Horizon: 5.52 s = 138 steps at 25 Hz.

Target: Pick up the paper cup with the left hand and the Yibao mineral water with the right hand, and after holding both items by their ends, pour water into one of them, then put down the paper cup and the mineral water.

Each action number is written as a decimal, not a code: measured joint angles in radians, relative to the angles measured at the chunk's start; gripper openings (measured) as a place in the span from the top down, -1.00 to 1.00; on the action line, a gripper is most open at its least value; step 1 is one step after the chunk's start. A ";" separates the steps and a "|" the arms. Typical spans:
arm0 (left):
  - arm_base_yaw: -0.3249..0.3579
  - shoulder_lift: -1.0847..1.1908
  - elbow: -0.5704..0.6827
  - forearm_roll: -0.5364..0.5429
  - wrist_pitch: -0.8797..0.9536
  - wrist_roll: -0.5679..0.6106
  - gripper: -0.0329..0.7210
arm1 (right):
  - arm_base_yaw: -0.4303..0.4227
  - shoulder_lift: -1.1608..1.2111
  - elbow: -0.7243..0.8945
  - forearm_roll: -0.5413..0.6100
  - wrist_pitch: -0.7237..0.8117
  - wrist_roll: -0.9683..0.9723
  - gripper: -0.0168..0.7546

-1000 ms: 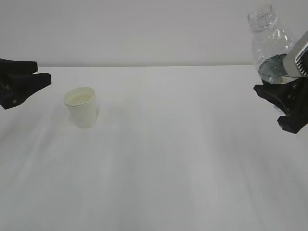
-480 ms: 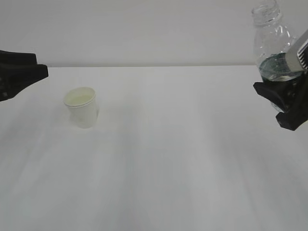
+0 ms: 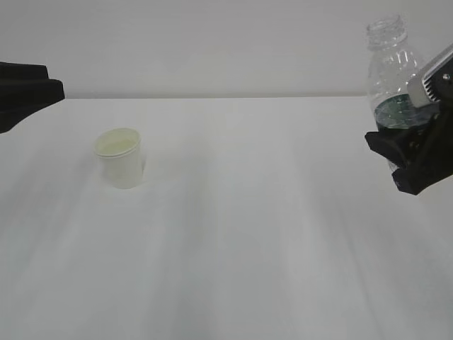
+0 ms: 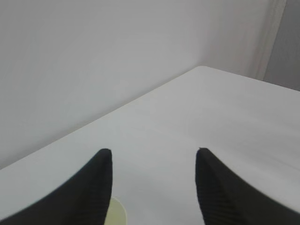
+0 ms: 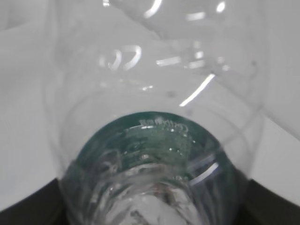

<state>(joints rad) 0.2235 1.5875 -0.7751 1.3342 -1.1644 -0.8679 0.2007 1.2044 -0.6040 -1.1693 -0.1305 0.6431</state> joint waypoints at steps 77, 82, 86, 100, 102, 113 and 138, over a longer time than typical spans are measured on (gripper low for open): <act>0.000 -0.002 0.005 0.057 0.000 -0.045 -0.05 | -0.079 0.810 0.032 1.093 -0.989 -0.690 -0.25; 0.000 -0.002 0.005 0.058 0.000 -0.045 -0.05 | -0.079 0.853 -0.025 1.093 -0.993 -0.690 -0.25; 0.000 -0.002 0.005 0.058 0.000 -0.045 -0.04 | -0.079 0.886 -0.060 1.093 -0.992 -0.690 -0.25; 0.000 -0.002 0.005 0.059 0.000 -0.045 -0.04 | -0.079 0.927 -0.148 1.093 -0.995 -0.692 -0.25; 0.000 -0.002 0.005 0.059 0.000 -0.045 -0.04 | -0.079 0.951 -0.161 1.093 -0.995 -0.692 -0.25; 0.000 -0.002 0.005 0.061 0.000 -0.045 -0.03 | -0.079 0.982 -0.201 1.093 -0.993 -0.692 -0.25; 0.000 -0.002 0.005 0.061 0.000 -0.045 -0.01 | -0.079 1.071 -0.291 1.093 -0.993 -0.692 -0.25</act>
<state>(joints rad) 0.2235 1.5859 -0.7704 1.3947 -1.1644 -0.9133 0.1216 2.2752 -0.8952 -0.0761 -1.1235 -0.0492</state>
